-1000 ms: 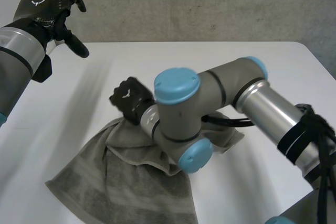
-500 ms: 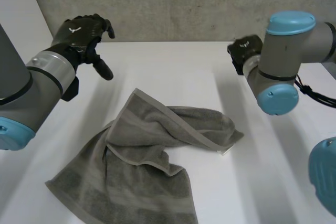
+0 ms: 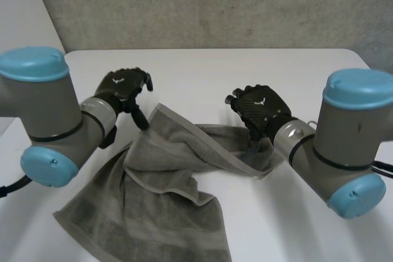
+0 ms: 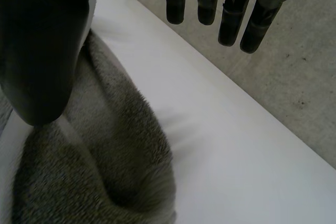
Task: Fold the towel.
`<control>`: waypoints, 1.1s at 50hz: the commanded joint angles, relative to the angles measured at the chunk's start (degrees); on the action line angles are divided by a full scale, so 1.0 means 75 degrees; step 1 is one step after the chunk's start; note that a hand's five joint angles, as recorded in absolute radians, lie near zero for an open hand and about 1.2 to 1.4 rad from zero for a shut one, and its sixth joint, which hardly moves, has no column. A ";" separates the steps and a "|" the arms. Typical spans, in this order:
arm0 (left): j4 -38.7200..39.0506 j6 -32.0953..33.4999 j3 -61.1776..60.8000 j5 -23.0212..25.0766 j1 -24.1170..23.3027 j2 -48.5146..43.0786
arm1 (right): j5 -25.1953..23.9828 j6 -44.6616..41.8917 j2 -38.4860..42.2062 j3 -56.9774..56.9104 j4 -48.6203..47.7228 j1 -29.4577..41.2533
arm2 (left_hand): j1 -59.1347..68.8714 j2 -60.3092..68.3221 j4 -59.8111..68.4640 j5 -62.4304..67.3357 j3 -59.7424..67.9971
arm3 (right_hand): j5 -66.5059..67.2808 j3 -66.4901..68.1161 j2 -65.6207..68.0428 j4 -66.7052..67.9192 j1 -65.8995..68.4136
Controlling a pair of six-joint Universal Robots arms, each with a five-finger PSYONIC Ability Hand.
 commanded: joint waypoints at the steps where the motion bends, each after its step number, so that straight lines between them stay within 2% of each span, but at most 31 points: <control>1: 0.0102 -0.0013 0.0096 0.0003 -0.0117 -0.0652 | 0.0047 -0.0002 -0.0021 0.0460 -0.0567 -0.0052 | 0.0033 0.0103 0.0067 -0.0032 0.0049 | -0.0459 -0.0500 -0.0578 -0.0589 -0.0485; 8: 0.0419 -0.0001 0.0096 0.0003 -0.0141 -0.1181 | 0.0082 -0.0025 0.0049 0.0601 -0.0626 0.0018 | 0.0347 0.0417 0.0382 0.0282 0.0363 | -0.0459 -0.0500 -0.0578 -0.0589 -0.0485; 9: 0.0419 -0.0013 0.0096 0.0003 -0.0141 -0.1250 | 0.0082 -0.0025 0.0049 0.0601 -0.0626 0.0018 | 0.1480 0.1549 0.1514 0.1414 0.1496 | -0.0459 -0.0500 -0.0578 -0.0589 -0.0485; 11: 0.0430 -0.0071 0.0096 0.0027 -0.0141 -0.1263 | 0.0082 -0.0025 0.0084 0.0636 -0.0638 0.0042 | 0.5528 0.5597 0.5562 0.5462 0.5544 | -0.0459 -0.0500 -0.0578 -0.0589 -0.0485; 12: 0.0430 -0.0072 0.0096 0.0027 -0.0141 -0.1263 | 0.0082 -0.0025 0.0084 0.0636 -0.0638 0.0042 | 0.5550 0.5620 0.5585 0.5485 0.5566 | -0.0459 -0.0500 -0.0578 -0.0589 -0.0485; 13: 0.0430 -0.0095 0.0108 0.0073 -0.0141 -0.1228 | 0.0082 -0.0025 0.0084 0.0636 -0.0649 0.0054 | 0.7571 0.7641 0.7605 0.7506 0.7587 | -0.0459 -0.0500 -0.0578 -0.0589 -0.0485; 14: 0.0430 -0.0095 0.0108 0.0074 -0.0141 -0.1227 | 0.0094 -0.0025 0.0084 0.0648 -0.0649 0.0054 | 0.7591 0.7661 0.7626 0.7526 0.7607 | -0.0459 -0.0500 -0.0578 -0.0589 -0.0485; 15: 0.0442 -0.0107 0.0120 0.0097 -0.0141 -0.1169 | 0.0094 -0.0025 0.0084 0.0648 -0.0649 0.0054 | 0.8388 0.8458 0.8422 0.8322 0.8404 | -0.0459 -0.0500 -0.0578 -0.0589 -0.0485; 25: 0.0864 -0.0482 0.0038 0.0027 0.0105 -0.0231 | 0.0000 -0.0224 0.0002 0.0659 -0.0497 0.0077 | 0.8396 0.8466 0.8430 0.8330 0.8412 | -0.0459 -0.0500 -0.0578 -0.0589 -0.0485; 30: 0.1531 -0.1055 -0.0278 -0.0347 0.0795 0.0260 | 0.0035 -0.0271 -0.0103 0.0694 -0.0415 0.0252 | 0.8396 0.8466 0.8430 0.8330 0.8412 | 0.0111 0.0070 -0.0007 -0.0018 0.0085; 42: 0.1684 -0.1232 -0.0255 -0.0606 0.1242 0.0214 | -0.0199 -0.0295 -0.0701 0.0976 -0.0333 0.0827 | 0.8396 0.8466 0.8430 0.8330 0.8412 | 0.1862 0.1821 0.1743 0.1733 0.1836; 44: 0.1684 -0.1232 -0.0255 -0.0606 0.1254 0.0202 | -0.0502 -0.0271 -0.0701 0.0976 -0.0077 0.0920 | 0.8396 0.8466 0.8430 0.8330 0.8412 | 0.2555 0.2514 0.2436 0.2425 0.2529; 47: 0.1684 -0.1220 -0.0255 -0.0606 0.1254 0.0202 | -0.0679 -0.0260 -0.0678 0.0952 0.0171 0.0968 | 0.8396 0.8466 0.8430 0.8330 0.8412 | 0.2580 0.2539 0.2461 0.2450 0.2554; 49: 0.1684 -0.1232 -0.0244 -0.0606 0.1254 0.0202 | -0.0936 -0.0283 -0.0550 0.0836 0.0836 0.1096 | 0.8396 0.8466 0.8430 0.8330 0.8412 | 0.2580 0.2539 0.2461 0.2450 0.2554; 55: 0.1684 -0.1232 -0.0243 -0.0606 0.1312 0.0214 | -0.1019 -0.0178 -0.0139 0.0613 0.1530 0.1155 | 0.8396 0.8466 0.8430 0.8330 0.8412 | 0.2580 0.2539 0.2461 0.2450 0.2554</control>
